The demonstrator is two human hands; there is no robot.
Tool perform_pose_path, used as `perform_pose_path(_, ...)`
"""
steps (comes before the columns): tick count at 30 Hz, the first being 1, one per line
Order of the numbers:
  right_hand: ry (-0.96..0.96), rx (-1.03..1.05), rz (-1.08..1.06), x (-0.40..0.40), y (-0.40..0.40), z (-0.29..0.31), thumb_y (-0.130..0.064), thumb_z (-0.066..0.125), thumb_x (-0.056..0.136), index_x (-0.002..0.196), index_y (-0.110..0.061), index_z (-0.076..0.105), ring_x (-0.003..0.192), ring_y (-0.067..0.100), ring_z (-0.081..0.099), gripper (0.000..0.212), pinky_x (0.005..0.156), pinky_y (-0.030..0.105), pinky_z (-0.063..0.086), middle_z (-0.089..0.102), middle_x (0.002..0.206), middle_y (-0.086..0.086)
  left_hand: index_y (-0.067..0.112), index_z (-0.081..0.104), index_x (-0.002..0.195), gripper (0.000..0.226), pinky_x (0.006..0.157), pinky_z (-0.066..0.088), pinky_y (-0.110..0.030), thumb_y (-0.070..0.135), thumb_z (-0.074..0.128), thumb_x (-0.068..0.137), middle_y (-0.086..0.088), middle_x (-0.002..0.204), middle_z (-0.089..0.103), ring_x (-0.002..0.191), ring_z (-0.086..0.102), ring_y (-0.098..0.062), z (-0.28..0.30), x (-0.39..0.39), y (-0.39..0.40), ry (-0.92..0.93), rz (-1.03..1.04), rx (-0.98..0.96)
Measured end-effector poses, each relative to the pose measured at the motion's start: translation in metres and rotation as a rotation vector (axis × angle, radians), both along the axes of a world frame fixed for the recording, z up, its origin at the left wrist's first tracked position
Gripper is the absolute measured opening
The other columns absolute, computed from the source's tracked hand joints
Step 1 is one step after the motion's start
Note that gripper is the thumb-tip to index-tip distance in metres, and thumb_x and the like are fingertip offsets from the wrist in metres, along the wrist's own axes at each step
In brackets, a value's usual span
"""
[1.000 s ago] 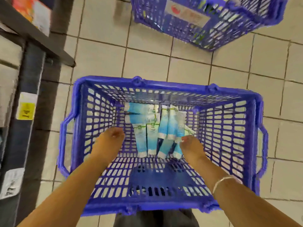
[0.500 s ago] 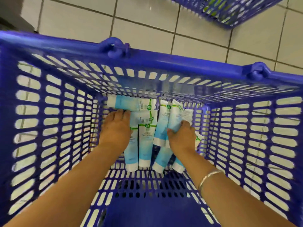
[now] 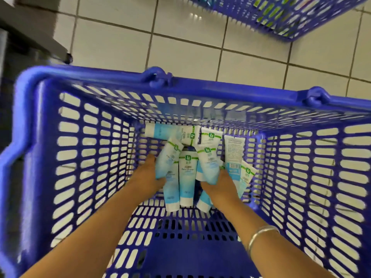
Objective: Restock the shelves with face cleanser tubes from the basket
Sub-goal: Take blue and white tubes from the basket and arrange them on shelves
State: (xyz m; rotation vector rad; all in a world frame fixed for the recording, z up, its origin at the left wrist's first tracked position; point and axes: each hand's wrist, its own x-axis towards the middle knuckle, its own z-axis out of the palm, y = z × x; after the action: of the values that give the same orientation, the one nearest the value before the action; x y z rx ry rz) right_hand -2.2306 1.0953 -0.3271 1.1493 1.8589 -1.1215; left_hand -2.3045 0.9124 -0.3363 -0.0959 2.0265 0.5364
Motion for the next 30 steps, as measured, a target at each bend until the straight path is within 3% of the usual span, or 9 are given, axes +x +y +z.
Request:
perform_pose_path(3,0.014,-0.085,-0.114,0.012,0.001,0.029,-0.011,0.069,0.080,0.116,-0.008,0.041,0.087,0.018,0.054,0.046,0.064,0.024,0.045,0.057,0.111,0.011,0.018,0.036,0.122,0.053,0.065,0.046,-0.025,0.022,0.069,0.081,0.001,0.106,0.054,0.087,0.059,-0.016,0.033,0.016,-0.016,-0.119,0.325,0.103)
perform_pose_path(7,0.118,-0.165,-0.202,0.009,-0.004,0.094,-0.015,0.071,0.081,0.113,-0.013,0.041,0.081,0.002,0.054,0.044,0.054,0.008,0.046,0.055,0.096,-0.006,0.034,0.044,0.111,0.039,0.045,0.045,-0.013,0.013,0.064,0.084,0.004,0.088,0.065,0.062,0.063,-0.004,0.106,0.041,-0.022,-0.170,0.663,0.276)
perform_pose_path(13,0.301,-0.075,-0.177,-0.007,-0.029,0.222,-0.023,0.064,0.086,0.105,-0.016,0.050,0.079,0.006,0.059,0.025,0.064,0.015,0.043,0.059,0.087,-0.010,0.016,0.058,0.103,0.019,0.043,0.047,-0.022,0.011,0.063,0.086,0.001,0.060,0.060,0.046,0.055,-0.010,0.250,0.053,-0.012,-0.096,0.956,0.476)
perform_pose_path(16,0.355,-0.036,-0.177,-0.015,-0.042,0.285,-0.028,0.059,0.088,0.099,-0.018,0.052,0.078,0.010,0.059,0.016,0.065,0.012,0.043,0.060,0.086,-0.010,0.011,0.057,0.098,0.009,0.039,0.044,-0.016,0.009,0.057,0.089,-0.003,0.064,0.060,0.041,0.056,-0.004,0.320,0.050,-0.013,0.001,1.093,0.477)
perform_pose_path(20,0.396,-0.070,-0.125,-0.034,-0.057,0.371,-0.039,0.054,0.089,0.108,-0.020,0.051,0.094,0.019,0.055,0.027,0.083,0.028,0.040,0.059,0.101,0.000,0.018,0.062,0.099,0.011,0.038,0.044,-0.013,0.016,0.055,0.091,0.011,0.065,0.066,0.045,0.060,0.005,0.406,0.041,-0.028,0.119,1.223,0.487)
perform_pose_path(22,0.432,-0.109,-0.118,-0.044,-0.063,0.413,-0.038,0.053,0.090,0.113,-0.017,0.051,0.099,0.021,0.057,0.031,0.088,0.033,0.044,0.060,0.109,0.005,0.022,0.062,0.097,0.011,0.045,0.046,-0.010,0.020,0.052,0.092,0.016,0.062,0.068,0.053,0.063,0.006,0.444,0.039,-0.038,0.163,1.237,0.510)
perform_pose_path(25,0.477,-0.152,-0.093,-0.057,-0.075,0.475,-0.036,0.053,0.091,0.106,-0.013,0.052,0.080,0.022,0.061,0.028,0.073,0.034,0.053,0.062,0.091,0.005,0.021,0.062,0.106,0.021,0.073,0.055,-0.032,0.031,0.052,0.091,-0.004,0.092,0.072,0.082,0.068,-0.017,0.498,0.042,-0.054,0.213,1.271,0.535)
perform_pose_path(27,0.519,-0.186,-0.036,-0.061,-0.082,0.513,-0.036,0.052,0.092,0.102,-0.016,0.049,0.069,0.010,0.056,0.022,0.055,0.022,0.049,0.057,0.083,-0.002,0.023,0.062,0.098,0.014,0.061,0.053,-0.027,0.030,0.052,0.092,-0.004,0.088,0.072,0.073,0.068,-0.016,0.529,0.052,-0.064,0.273,1.316,0.574)
perform_pose_path(30,0.605,-0.254,0.059,-0.055,-0.091,0.562,-0.034,0.054,0.091,0.095,-0.017,0.050,0.069,0.017,0.057,0.018,0.058,0.030,0.049,0.059,0.088,0.007,0.017,0.058,0.100,0.019,0.039,0.044,-0.017,0.030,0.050,0.088,0.001,0.068,0.071,0.054,0.065,-0.005,0.580,0.074,-0.074,0.313,1.411,0.746)
